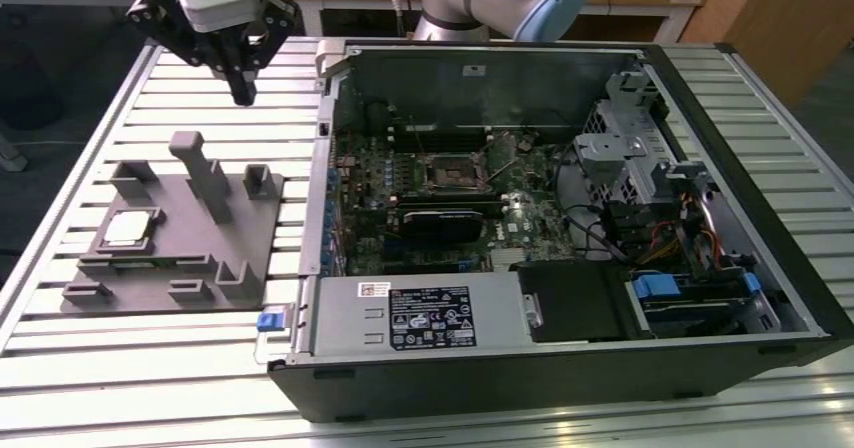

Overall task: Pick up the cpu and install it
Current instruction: 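Reach for the cpu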

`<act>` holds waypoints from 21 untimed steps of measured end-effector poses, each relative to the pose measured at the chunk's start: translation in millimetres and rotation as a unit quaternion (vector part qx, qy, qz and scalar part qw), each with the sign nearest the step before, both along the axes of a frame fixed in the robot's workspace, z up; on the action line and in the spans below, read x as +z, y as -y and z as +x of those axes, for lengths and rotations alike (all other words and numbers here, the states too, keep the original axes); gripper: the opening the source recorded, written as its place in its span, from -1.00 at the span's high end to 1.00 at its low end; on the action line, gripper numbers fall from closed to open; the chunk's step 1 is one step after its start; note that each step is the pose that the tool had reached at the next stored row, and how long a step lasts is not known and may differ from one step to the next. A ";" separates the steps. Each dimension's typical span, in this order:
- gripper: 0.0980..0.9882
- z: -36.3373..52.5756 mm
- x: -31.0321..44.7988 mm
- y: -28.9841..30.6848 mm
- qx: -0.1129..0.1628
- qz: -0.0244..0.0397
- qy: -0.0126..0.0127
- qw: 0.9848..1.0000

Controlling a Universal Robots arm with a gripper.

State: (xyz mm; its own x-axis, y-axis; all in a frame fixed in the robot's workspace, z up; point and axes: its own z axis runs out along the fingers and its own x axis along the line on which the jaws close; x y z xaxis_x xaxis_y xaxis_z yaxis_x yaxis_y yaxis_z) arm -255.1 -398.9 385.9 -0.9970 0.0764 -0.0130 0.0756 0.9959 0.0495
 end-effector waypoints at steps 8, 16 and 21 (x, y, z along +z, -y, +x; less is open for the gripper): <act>0.98 -6.2 -0.3 0.0 0.000 0.000 0.000 1.000; 0.98 -12.1 -0.5 0.0 0.000 0.000 0.000 1.000; 0.98 -15.5 -0.6 0.0 0.000 0.000 0.000 1.000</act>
